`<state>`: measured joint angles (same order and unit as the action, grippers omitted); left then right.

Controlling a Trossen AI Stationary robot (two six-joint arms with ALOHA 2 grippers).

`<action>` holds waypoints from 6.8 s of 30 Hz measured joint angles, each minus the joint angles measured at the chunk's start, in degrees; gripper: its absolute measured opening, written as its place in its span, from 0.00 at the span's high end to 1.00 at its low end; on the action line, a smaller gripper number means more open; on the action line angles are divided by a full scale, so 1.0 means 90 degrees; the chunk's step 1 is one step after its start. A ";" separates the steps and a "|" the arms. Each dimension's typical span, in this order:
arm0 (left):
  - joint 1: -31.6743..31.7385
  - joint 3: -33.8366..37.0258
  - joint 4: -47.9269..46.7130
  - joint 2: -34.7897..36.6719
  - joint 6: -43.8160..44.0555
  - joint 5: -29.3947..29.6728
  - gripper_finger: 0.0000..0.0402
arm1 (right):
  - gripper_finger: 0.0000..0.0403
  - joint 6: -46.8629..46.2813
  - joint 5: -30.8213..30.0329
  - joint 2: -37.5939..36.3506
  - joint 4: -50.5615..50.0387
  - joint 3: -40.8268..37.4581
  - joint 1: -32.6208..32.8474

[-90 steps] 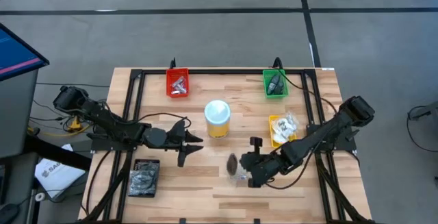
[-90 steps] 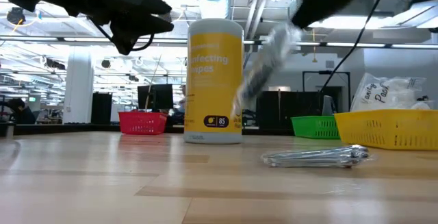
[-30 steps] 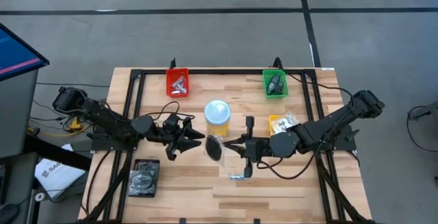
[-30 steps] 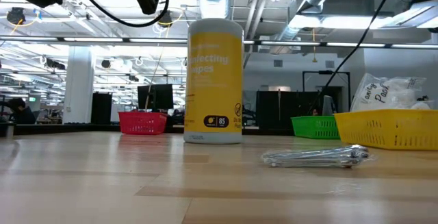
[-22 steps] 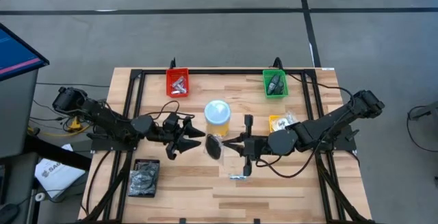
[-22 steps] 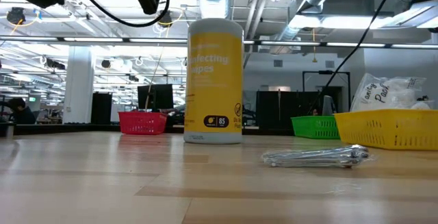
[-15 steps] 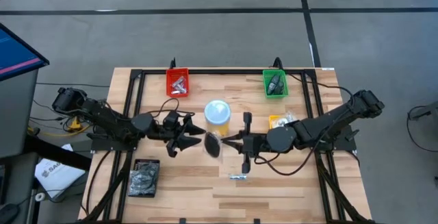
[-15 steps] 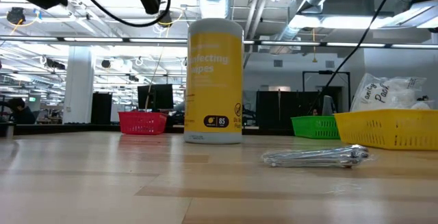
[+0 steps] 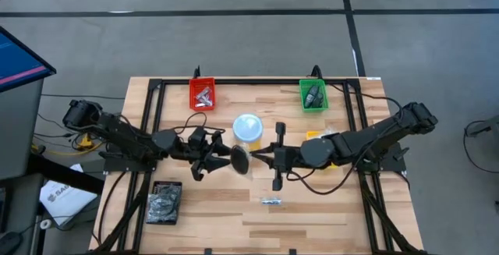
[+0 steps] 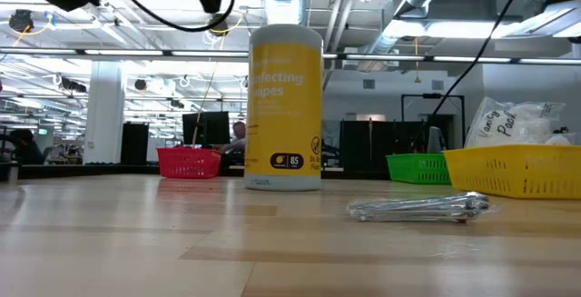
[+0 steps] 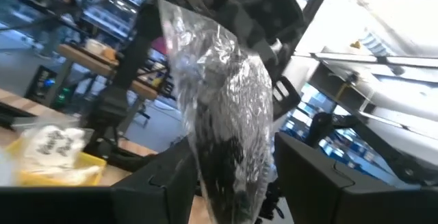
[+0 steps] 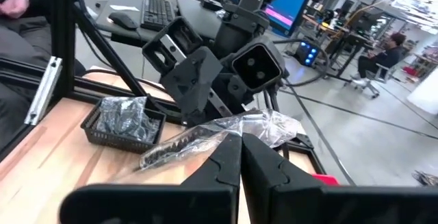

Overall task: Pick & Place Travel size toiletries
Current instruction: Put the black hairbrush into the black bin, then put the silver nail cutter into the red bin

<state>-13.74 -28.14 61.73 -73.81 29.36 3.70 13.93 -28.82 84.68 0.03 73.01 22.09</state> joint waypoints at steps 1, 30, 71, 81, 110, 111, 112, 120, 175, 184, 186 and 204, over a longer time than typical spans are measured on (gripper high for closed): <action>0.0000 -0.0089 -0.0011 -0.0086 0.0002 -0.0097 0.55 | 1.00 -0.0011 0.0070 -0.0002 -0.0011 0.0000 -0.0030; -0.0133 -0.0279 -0.0238 -0.0175 -0.0192 -0.0682 0.95 | 0.96 -0.0378 0.0042 0.0002 -0.0976 -0.0005 -0.0042; -0.4470 -0.0275 -0.8494 0.3057 0.5555 0.2397 0.95 | 0.75 -0.1385 0.0054 0.0001 -0.2509 -0.0005 0.0002; -0.5192 -0.0274 -0.9771 0.3081 0.7785 0.1612 0.95 | 0.75 -0.1386 0.0054 0.0003 -0.2598 -0.0005 0.0002; -0.4780 -0.0274 -1.1518 0.2942 0.8499 0.0811 0.94 | 0.75 -0.1386 0.0056 0.0001 -0.2623 -0.0005 -0.0010; -0.4751 -0.0274 -1.1532 0.2901 0.8497 0.0800 0.94 | 0.75 -0.1386 0.0056 0.0003 -0.2625 -0.0005 -0.0008; -0.4745 -0.0274 -1.1537 0.2865 0.8492 0.0793 0.94 | 0.75 -0.1386 0.0056 0.0001 -0.2625 -0.0005 -0.0009; -0.4748 -0.0274 -1.1516 0.2755 0.8480 0.0656 0.87 | 0.75 -0.1386 0.0057 0.0003 -0.2630 -0.0005 -0.0010; -0.4745 -0.0274 -1.1568 0.3196 0.5786 0.5449 0.60 | 0.75 -0.4724 0.1546 0.0278 -0.0785 -0.2821 0.1206; -0.4478 -0.0274 -1.0957 0.2442 0.5250 0.5771 0.66 | 0.75 -0.5001 0.1537 0.1496 -0.0263 -0.2844 0.1245; -0.4354 -0.0277 -1.0832 0.2335 0.5225 0.5780 0.66 | 0.75 -0.5051 0.1535 0.1675 -0.0138 -0.2844 0.1238; -0.3604 -0.0277 -0.9811 0.2216 0.3623 0.5705 0.67 | 0.74 -0.5244 0.1526 0.2318 0.0508 -0.2827 0.1474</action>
<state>-46.18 -30.63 -26.56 -53.87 61.97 55.05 -33.26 -15.09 105.54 4.60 47.57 35.35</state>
